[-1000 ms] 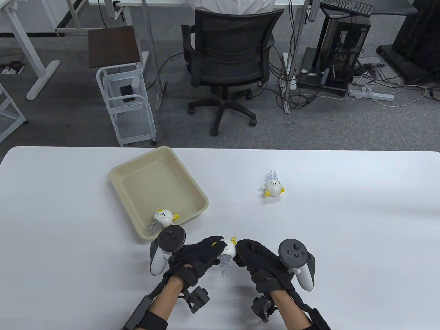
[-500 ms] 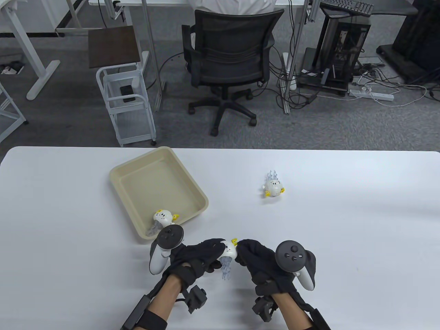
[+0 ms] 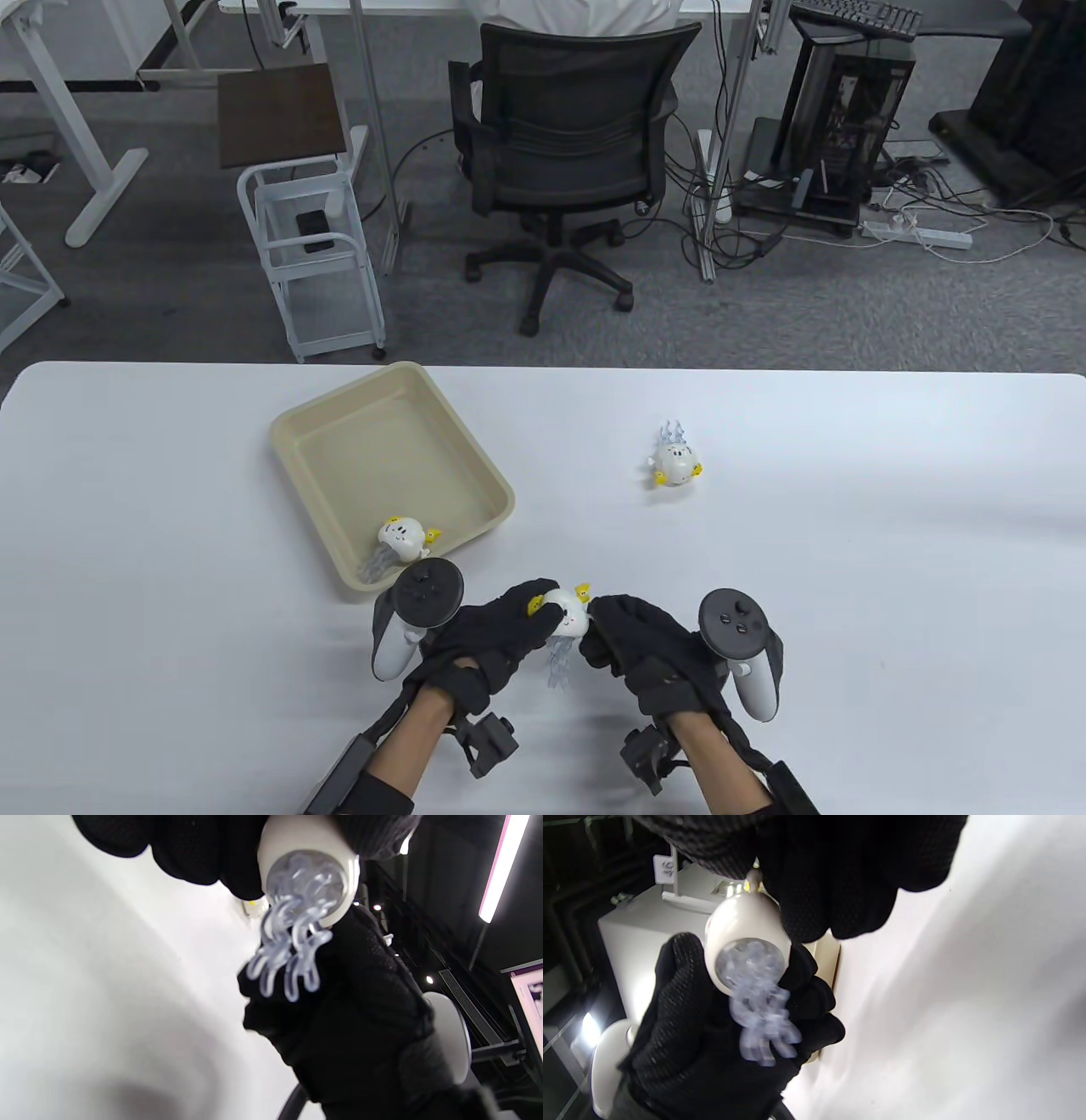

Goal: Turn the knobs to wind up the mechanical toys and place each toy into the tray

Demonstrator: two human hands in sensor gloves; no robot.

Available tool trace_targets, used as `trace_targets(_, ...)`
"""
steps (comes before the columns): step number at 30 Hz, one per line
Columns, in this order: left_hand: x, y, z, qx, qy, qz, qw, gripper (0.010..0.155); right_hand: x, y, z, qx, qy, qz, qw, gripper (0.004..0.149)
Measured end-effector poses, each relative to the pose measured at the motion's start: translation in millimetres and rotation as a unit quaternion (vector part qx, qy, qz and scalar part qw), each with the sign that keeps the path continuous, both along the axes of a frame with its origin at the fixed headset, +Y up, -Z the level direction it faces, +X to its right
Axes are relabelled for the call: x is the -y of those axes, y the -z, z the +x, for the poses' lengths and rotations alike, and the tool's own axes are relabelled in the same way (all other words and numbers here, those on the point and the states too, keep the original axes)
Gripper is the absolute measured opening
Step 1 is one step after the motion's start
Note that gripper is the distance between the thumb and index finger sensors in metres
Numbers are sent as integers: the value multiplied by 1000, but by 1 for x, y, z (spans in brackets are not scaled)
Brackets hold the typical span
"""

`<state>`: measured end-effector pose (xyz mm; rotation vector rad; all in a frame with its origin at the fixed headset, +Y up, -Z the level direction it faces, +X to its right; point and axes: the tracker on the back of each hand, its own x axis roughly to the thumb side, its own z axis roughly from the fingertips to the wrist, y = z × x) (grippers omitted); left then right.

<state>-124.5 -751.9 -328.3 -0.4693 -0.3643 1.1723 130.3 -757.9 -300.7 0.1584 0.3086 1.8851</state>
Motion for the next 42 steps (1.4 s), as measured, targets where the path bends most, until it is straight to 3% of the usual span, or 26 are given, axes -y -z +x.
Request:
trace_targets(6, 9, 2, -5, -17, -43, -67, 997, 78, -7, 0, -2, -28, -39, 51, 998, 52)
trace_targets(11, 13, 3, -8, -25, -60, -101, 993, 78, -13, -2, -4, -42, -75, 87, 992, 46)
trace_targets(17, 12, 3, -6, -15, -72, -87, 994, 78, -20, -6, -6, -16, -108, 112, 988, 41)
trace_targets(19, 11, 3, -5, -20, -61, -68, 996, 78, -18, -4, -6, -8, -111, 99, 989, 40)
trace_targets(22, 1, -1, -1, -4, -27, 14, 1000, 74, -4, 1, -1, 5, -4, 2, 1000, 40)
trace_targets(24, -5, -3, 4, 1, -17, 61, 998, 72, 4, 3, 3, 16, 57, -55, 997, 41)
trace_targets(28, -9, -5, 8, 10, -3, 89, 996, 71, 10, 5, 6, 20, 100, -90, 991, 40)
trace_targets(32, -3, -2, 3, -15, 14, 64, 998, 74, 4, 4, 5, 14, 56, -48, 997, 40)
trace_targets(36, 7, 2, -4, -22, -30, -24, 999, 77, -4, 2, -1, -8, -19, 17, 1000, 44)
trace_targets(42, 16, 4, -11, -30, -76, -100, 992, 78, -13, -2, -7, -40, -75, 78, 993, 47)
